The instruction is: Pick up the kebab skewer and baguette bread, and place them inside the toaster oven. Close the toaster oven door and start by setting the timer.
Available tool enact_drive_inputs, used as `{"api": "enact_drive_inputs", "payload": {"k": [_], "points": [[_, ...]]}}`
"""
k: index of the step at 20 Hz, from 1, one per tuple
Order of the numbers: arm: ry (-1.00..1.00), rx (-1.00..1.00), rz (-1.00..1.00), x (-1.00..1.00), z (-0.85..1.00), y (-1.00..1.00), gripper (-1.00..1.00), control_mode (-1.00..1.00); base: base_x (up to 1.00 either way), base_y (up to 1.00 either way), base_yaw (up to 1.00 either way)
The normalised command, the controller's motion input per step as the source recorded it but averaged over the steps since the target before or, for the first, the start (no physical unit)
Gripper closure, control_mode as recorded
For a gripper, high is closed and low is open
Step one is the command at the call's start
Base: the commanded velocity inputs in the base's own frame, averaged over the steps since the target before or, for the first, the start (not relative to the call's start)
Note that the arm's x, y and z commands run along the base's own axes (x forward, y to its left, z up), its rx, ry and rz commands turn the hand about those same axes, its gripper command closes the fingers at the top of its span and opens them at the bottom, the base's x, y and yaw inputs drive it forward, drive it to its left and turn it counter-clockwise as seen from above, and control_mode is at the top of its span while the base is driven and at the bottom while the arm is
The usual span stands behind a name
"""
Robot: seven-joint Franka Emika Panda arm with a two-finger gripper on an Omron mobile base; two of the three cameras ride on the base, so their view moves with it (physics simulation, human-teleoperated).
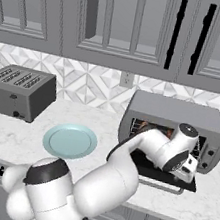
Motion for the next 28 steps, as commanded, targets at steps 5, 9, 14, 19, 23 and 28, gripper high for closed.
{"api": "enact_drive_inputs", "payload": {"k": [5,9,14,19,23,28], "points": [[0.02,0.03,-0.18,0.05,-0.18,-0.09,-1.0,-1.0,0.0,0.0,0.0],[0.02,0.0,-0.24,0.34,-0.19,0.16,-1.0,-1.0,0.0,0.0,0.0],[0.01,0.0,-0.23,0.33,-0.22,0.13,-1.0,-1.0,0.0,0.0,0.0],[0.01,0.0,-0.16,0.26,-0.09,0.0,-1.0,-1.0,0.0,0.0,0.0],[0.05,0.0,-0.15,0.48,-0.08,0.0,-1.0,-1.0,0.0,0.0,0.0],[0.02,0.0,-0.14,0.51,-0.02,0.0,-1.0,-1.0,0.0,0.0,0.0]]}}
